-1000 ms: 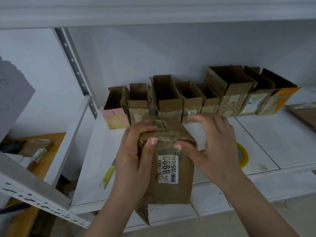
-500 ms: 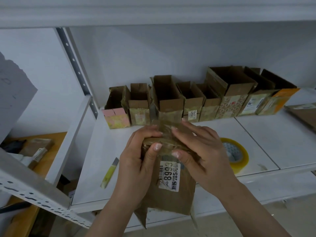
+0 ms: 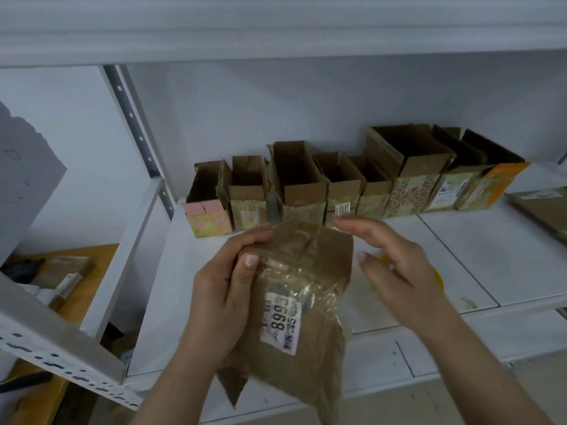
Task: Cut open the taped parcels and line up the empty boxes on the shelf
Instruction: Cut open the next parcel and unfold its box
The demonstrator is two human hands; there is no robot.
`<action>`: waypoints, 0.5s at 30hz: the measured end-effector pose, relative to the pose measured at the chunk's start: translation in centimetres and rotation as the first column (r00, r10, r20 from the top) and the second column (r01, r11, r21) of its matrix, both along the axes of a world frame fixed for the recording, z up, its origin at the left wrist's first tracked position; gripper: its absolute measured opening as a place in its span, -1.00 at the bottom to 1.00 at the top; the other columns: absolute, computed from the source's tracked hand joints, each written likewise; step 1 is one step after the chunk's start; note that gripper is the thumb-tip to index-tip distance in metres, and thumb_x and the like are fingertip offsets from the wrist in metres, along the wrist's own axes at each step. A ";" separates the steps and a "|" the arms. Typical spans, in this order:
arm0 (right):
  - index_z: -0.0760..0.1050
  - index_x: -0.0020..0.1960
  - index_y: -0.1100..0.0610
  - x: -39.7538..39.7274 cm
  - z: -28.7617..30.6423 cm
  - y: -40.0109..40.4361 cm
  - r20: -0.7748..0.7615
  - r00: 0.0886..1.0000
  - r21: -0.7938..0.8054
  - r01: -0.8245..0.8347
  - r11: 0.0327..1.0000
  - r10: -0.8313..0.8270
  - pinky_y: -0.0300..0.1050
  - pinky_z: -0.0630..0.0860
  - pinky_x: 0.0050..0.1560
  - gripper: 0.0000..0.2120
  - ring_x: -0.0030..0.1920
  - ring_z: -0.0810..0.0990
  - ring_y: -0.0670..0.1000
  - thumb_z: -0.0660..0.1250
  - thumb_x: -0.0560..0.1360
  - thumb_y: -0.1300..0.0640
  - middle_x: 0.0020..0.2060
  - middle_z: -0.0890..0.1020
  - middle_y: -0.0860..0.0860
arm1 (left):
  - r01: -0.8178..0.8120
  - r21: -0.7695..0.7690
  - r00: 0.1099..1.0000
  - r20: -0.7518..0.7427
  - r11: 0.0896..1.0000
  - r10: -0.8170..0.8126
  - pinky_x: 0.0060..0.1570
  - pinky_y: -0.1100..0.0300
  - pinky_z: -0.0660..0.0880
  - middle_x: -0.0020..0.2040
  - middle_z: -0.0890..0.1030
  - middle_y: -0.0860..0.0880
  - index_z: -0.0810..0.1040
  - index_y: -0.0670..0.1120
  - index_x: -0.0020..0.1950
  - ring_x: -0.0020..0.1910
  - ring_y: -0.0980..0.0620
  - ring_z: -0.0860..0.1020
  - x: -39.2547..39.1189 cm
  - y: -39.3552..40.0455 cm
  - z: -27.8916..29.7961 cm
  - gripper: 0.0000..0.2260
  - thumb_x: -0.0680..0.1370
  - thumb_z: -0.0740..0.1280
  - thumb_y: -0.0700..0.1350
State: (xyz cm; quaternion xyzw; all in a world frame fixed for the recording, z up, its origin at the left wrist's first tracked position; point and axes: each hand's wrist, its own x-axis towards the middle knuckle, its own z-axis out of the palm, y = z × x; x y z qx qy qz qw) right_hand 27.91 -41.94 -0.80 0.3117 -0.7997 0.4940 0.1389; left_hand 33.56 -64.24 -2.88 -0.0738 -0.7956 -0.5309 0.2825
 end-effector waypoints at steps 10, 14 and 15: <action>-0.57 0.41 -0.30 -2.0 2.3 1.4 0.363 0.915 0.776 -0.400 0.488 0.173 -0.29 -0.44 0.40 0.28 0.35 -0.52 -0.40 0.55 0.32 -0.20 0.45 -0.45 -0.32 | 0.505 -0.006 0.857 0.122 0.863 -0.501 0.11 0.21 0.54 0.14 0.67 0.02 0.65 -0.04 0.04 0.18 0.01 0.62 -1.8 -4.4 4.4 -0.58 0.54 0.24 0.27; -0.59 0.33 -0.38 -0.8 2.0 0.7 0.448 0.868 0.724 -0.493 0.482 0.214 -0.47 -0.49 0.25 0.27 0.26 -0.53 -0.49 0.54 0.31 -0.22 0.38 -0.36 -0.45 | 0.538 -0.003 0.835 0.142 0.843 -0.532 0.13 0.12 0.56 0.08 0.69 -0.04 0.65 -0.11 0.00 0.14 -0.06 0.64 -2.8 -4.8 4.6 -0.57 0.56 0.24 0.23; -0.57 0.32 -0.41 -0.5 1.9 0.6 0.473 0.858 0.705 -0.504 0.499 0.199 -0.46 -0.42 0.28 0.24 0.29 -0.45 -0.47 0.54 0.32 -0.21 0.34 -0.31 -0.50 | 0.518 -0.009 0.847 0.145 0.855 -0.511 0.13 0.14 0.55 0.07 0.70 -0.04 0.66 -0.12 -0.01 0.13 -0.05 0.64 -2.8 -4.8 4.5 -0.58 0.58 0.23 0.20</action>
